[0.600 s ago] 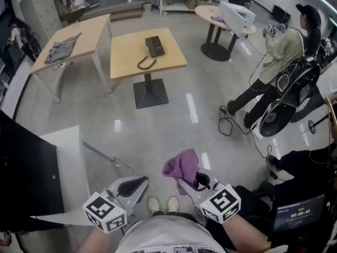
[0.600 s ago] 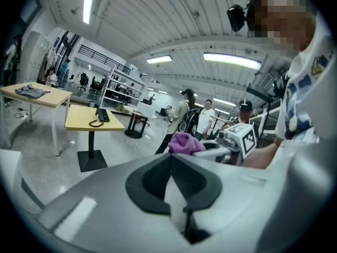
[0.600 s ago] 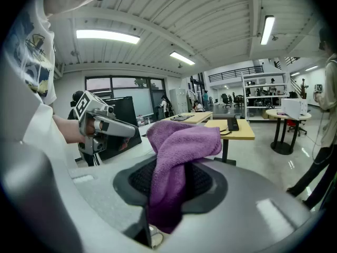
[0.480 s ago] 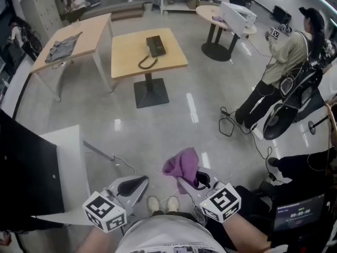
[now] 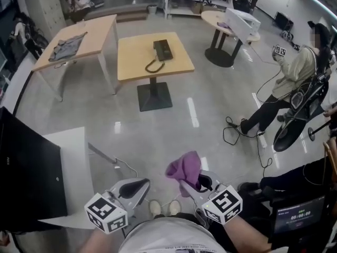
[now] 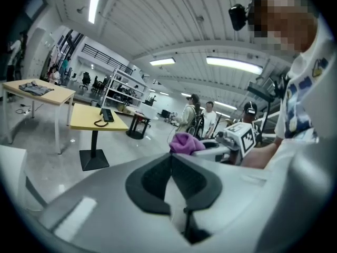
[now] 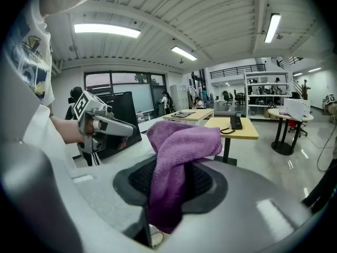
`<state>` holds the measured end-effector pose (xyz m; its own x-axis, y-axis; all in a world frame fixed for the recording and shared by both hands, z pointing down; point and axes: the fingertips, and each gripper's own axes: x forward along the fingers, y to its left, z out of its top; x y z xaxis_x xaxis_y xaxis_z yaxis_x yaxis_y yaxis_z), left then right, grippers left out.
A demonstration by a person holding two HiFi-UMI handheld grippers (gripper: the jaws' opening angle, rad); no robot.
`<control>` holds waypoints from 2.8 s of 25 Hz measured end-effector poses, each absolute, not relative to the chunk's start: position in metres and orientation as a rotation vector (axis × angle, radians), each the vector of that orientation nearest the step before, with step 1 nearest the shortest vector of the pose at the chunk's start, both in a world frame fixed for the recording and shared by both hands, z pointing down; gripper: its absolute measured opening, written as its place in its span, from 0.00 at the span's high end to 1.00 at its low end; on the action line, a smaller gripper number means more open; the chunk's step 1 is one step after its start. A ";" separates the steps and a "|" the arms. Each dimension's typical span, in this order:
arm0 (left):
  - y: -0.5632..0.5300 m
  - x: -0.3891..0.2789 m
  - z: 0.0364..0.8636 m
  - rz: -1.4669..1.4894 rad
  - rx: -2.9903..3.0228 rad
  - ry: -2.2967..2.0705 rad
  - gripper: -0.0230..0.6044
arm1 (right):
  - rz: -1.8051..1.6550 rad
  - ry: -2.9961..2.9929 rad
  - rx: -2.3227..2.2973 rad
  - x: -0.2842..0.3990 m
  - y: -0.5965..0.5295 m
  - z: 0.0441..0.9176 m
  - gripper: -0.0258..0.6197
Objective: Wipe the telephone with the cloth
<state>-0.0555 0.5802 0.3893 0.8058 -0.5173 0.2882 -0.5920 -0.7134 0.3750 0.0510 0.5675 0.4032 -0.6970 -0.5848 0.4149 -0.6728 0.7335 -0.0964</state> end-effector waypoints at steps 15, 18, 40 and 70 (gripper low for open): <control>0.506 -0.092 0.397 0.199 2.518 -0.898 0.96 | 0.346 -2.581 0.995 0.020 0.491 0.401 0.78; 0.470 -0.083 0.400 0.217 2.509 -0.915 0.96 | 0.355 -2.592 0.984 0.028 0.451 0.405 0.78; 0.207 -0.027 0.391 0.246 2.472 -0.952 0.96 | 0.352 -2.608 0.982 0.091 0.195 0.400 0.78; -0.169 -0.037 0.525 0.206 2.206 -0.732 0.74 | 0.467 -2.477 0.985 0.076 -0.113 0.440 0.78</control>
<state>-0.0366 -0.1686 0.5250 0.8204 -0.4379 0.3678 -0.5653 -0.5244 0.6367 0.0761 -0.1128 0.4398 -0.6542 -0.5625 0.5055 -0.7080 0.6906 -0.1477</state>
